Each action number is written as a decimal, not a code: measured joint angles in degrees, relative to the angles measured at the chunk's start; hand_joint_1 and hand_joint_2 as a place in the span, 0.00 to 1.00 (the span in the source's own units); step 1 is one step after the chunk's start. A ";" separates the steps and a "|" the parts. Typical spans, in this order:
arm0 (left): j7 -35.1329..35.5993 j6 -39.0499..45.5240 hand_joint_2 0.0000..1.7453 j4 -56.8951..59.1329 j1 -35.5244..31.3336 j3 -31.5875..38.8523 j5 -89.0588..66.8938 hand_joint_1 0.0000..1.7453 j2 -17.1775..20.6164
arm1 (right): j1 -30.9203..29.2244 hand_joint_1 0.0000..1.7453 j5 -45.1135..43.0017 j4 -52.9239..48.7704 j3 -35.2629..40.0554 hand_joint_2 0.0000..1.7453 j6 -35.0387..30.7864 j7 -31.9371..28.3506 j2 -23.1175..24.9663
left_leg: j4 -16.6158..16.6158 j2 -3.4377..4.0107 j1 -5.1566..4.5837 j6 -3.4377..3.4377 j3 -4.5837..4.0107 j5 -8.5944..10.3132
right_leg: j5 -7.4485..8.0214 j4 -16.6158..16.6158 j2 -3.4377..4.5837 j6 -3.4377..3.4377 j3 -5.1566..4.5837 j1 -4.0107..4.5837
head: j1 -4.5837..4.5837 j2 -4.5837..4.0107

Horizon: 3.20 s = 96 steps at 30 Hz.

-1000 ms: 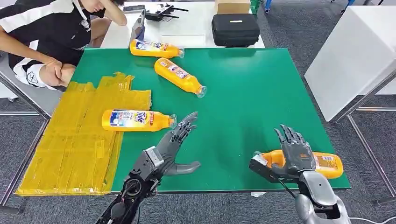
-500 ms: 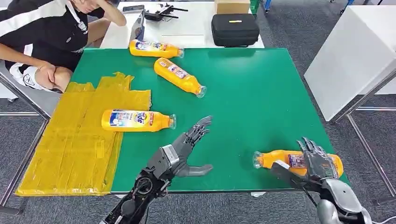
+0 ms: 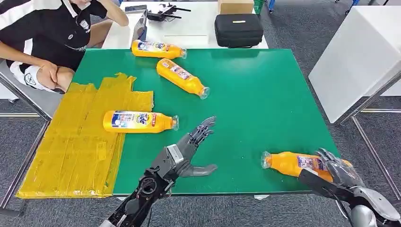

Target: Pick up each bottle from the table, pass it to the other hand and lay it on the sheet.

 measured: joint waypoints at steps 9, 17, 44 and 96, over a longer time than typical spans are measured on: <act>-0.13 -0.50 1.00 1.40 -0.99 -0.59 0.35 0.00 -0.74 | -2.39 0.16 3.56 7.67 -0.89 1.00 0.35 0.24 -0.83 | 0.00 0.01 0.03 0.02 0.02 0.02 | 0.01 0.00 0.01 0.01 0.02 0.03 | 0.00 0.00; 0.00 -0.59 1.00 2.36 -1.65 -1.31 0.57 0.00 -1.38 | -5.07 0.89 6.64 12.68 -0.76 1.00 -1.71 0.59 -0.68 | 0.00 0.06 0.04 0.07 0.18 0.00 | 0.05 -0.07 0.06 0.07 0.18 0.04 | 0.00 0.00; 0.17 1.53 1.00 3.10 -1.66 -1.38 0.07 0.00 -1.51 | -5.93 1.00 3.82 11.38 -0.46 1.00 -15.24 0.48 8.70 | -0.05 2.07 0.17 0.31 -0.79 0.47 | 1.76 -0.24 1.96 -0.04 -0.93 0.21 | 0.00 0.00; 3.26 4.83 1.00 -3.43 -3.62 -1.25 2.38 0.00 -0.22 | -18.99 1.00 -38.99 17.81 20.74 1.00 -19.48 -16.15 29.64 | -0.12 0.23 0.20 0.01 -1.84 1.58 | 1.64 0.00 0.42 0.08 -1.89 0.20 | -0.07 0.00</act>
